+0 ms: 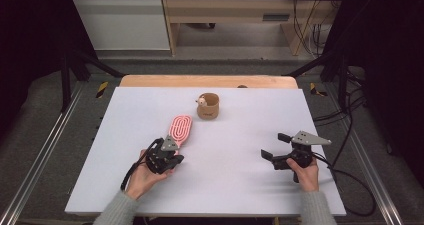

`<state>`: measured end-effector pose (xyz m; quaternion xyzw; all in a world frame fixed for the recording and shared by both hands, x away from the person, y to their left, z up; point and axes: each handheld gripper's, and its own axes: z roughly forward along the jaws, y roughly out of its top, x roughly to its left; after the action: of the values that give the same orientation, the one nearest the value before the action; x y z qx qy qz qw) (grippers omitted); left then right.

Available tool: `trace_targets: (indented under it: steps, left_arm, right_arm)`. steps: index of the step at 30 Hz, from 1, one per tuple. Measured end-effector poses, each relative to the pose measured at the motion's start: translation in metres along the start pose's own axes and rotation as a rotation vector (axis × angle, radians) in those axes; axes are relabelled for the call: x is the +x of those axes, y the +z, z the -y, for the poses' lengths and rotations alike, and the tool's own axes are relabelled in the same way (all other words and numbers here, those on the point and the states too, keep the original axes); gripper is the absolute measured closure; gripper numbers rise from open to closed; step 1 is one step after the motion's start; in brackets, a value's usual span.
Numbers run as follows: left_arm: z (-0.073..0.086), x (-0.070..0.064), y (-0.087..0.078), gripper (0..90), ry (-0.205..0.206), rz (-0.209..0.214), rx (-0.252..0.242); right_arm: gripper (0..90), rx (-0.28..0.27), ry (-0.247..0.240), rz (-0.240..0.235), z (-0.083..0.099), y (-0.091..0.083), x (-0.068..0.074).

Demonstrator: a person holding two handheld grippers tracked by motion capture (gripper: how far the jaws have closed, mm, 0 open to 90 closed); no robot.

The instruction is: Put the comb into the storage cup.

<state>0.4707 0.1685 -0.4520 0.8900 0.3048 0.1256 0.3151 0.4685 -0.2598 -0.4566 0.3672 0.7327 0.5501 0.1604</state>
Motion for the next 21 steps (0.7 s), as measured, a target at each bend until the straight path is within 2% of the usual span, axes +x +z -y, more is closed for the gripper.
trace_targets:
  steps: [21]
  left_arm:
    - [0.0061, 0.0101, -0.0047, 90.0, -0.019, -0.048, 0.016]
  right_arm:
    - [0.4, 0.003, -0.002, -0.001, 0.0002, 0.0004, 0.0]
